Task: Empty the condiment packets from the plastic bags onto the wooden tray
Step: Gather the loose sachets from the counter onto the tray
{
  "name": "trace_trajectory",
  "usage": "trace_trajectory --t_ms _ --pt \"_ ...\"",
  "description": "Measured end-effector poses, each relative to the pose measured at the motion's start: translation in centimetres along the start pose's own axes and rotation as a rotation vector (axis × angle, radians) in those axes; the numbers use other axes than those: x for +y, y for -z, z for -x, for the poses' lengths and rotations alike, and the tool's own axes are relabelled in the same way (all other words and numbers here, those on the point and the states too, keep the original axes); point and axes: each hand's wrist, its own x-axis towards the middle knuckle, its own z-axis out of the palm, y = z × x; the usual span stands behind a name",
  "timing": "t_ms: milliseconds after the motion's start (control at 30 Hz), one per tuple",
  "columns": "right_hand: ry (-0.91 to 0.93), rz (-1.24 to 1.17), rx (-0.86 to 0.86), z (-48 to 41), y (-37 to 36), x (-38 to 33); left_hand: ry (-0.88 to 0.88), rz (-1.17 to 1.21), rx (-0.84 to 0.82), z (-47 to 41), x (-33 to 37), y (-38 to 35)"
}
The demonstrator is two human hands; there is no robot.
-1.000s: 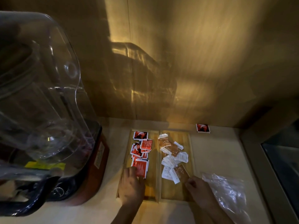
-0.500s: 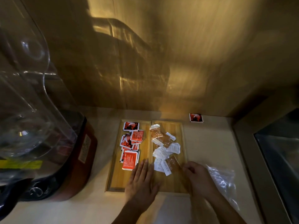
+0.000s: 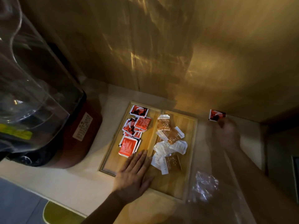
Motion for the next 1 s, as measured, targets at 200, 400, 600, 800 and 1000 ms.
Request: trace_trajectory --t_ms 200,400,600,800,1000 --pt "-0.193 0.005 0.025 -7.5 -1.4 2.6 0.030 -0.017 -0.022 0.1 0.1 0.0" --pt "-0.220 -0.063 -0.067 -7.0 -1.6 1.3 0.046 -0.036 -0.040 0.1 0.2 0.0" --pt "-0.166 -0.356 -0.204 -3.1 -0.9 0.1 0.043 -0.012 -0.056 0.2 0.3 0.4" --pt "-0.191 -0.540 -0.264 3.6 -0.2 -3.5 0.056 -0.027 -0.090 0.2 0.4 0.9" --pt "-0.153 -0.594 -0.431 10.2 -1.3 -7.7 0.087 -0.019 -0.152 0.2 0.7 1.2"
